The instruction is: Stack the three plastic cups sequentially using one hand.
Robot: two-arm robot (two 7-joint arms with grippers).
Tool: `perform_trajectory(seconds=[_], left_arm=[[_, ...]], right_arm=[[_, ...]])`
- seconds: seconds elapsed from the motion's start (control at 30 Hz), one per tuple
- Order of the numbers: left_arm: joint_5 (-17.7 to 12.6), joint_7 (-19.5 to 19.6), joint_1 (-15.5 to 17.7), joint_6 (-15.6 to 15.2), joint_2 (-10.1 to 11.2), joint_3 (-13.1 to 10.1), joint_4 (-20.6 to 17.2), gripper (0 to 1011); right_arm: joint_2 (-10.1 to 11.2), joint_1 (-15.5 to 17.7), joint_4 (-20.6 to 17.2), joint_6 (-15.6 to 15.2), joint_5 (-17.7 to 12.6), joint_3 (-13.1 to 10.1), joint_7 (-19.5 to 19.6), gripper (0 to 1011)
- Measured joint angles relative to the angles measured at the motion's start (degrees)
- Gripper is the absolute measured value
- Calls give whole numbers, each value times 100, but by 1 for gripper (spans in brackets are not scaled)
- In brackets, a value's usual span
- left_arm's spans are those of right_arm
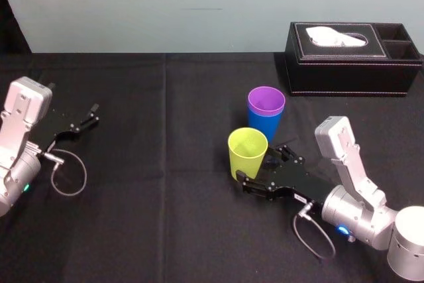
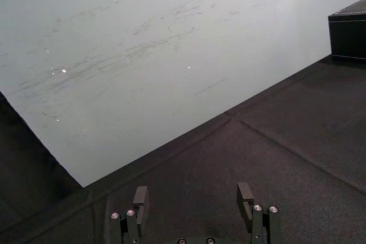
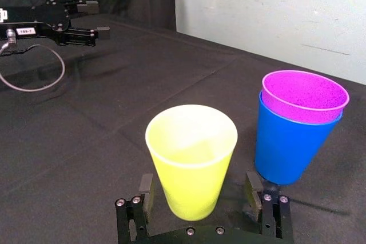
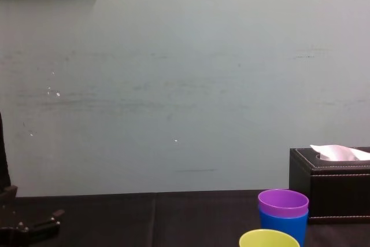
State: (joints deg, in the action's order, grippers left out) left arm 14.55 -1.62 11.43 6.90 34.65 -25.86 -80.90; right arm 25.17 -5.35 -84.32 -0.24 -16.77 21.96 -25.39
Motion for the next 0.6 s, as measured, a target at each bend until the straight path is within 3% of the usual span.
perform_trajectory(seconds=[0.6], left_arm=[[0, 0, 0, 0, 0, 0, 0, 1011]], right_arm=[[-214, -312, 232, -58, 45, 119, -35, 1003]])
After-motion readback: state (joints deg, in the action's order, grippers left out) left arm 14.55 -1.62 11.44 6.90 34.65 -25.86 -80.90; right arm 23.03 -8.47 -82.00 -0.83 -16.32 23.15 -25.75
